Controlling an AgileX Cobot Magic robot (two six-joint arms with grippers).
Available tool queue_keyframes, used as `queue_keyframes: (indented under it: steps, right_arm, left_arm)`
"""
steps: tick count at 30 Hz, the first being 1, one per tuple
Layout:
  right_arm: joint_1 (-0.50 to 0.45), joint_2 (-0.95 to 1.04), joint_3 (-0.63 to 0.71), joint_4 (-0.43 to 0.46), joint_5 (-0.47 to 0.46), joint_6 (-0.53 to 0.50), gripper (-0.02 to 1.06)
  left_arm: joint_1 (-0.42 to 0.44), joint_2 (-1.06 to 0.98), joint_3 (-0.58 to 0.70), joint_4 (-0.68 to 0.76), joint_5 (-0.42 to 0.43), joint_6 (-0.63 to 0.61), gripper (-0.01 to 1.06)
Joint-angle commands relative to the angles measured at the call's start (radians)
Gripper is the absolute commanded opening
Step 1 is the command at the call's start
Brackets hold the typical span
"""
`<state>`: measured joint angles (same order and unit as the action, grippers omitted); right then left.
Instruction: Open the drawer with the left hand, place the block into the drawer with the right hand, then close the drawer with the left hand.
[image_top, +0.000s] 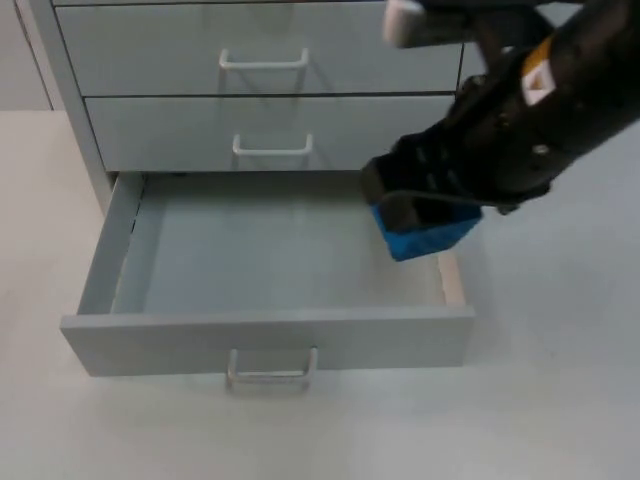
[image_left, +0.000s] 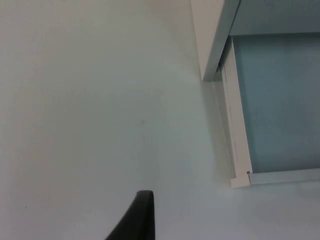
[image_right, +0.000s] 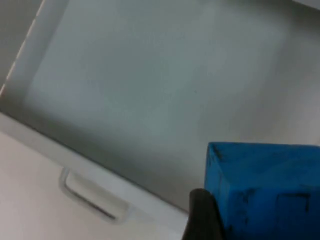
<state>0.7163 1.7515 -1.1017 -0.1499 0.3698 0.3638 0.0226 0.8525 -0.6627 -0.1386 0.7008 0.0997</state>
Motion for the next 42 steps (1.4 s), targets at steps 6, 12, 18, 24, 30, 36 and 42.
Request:
queue_keyframes:
  steps: [6, 12, 18, 24, 30, 36, 42]
  right_arm:
    - [0.006, 0.147, -0.079, -0.005, -0.107, -0.007, 0.0]
    - [0.006, 0.223, -0.084, -0.005, -0.205, -0.007, 0.05]
    - [0.006, 0.27, -0.084, -0.005, -0.264, -0.007, 0.25]
    - [0.006, 0.287, -0.084, -0.005, -0.274, -0.007, 0.58]
    - [0.006, 0.287, -0.084, -0.005, -0.274, -0.007, 0.67]
    - [0.006, 0.249, -0.086, 0.003, -0.237, -0.007, 0.67]
    - [0.006, 0.12, -0.086, 0.003, -0.095, 0.0, 0.67]
  left_arm:
    - [0.002, -0.003, 0.002, -0.01, -0.01, -0.001, 1.05]
    - [0.002, -0.003, 0.002, -0.01, -0.015, -0.001, 1.05]
    - [0.002, -0.003, 0.002, -0.01, -0.019, -0.001, 1.05]
    - [0.002, -0.003, 0.002, -0.01, -0.019, -0.001, 1.05]
    - [0.002, -0.003, 0.002, -0.01, -0.019, -0.001, 1.05]
    - [0.002, -0.003, 0.002, -0.01, -0.019, -0.001, 1.05]
    - [0.002, -0.003, 0.002, -0.01, -0.019, -0.001, 1.05]
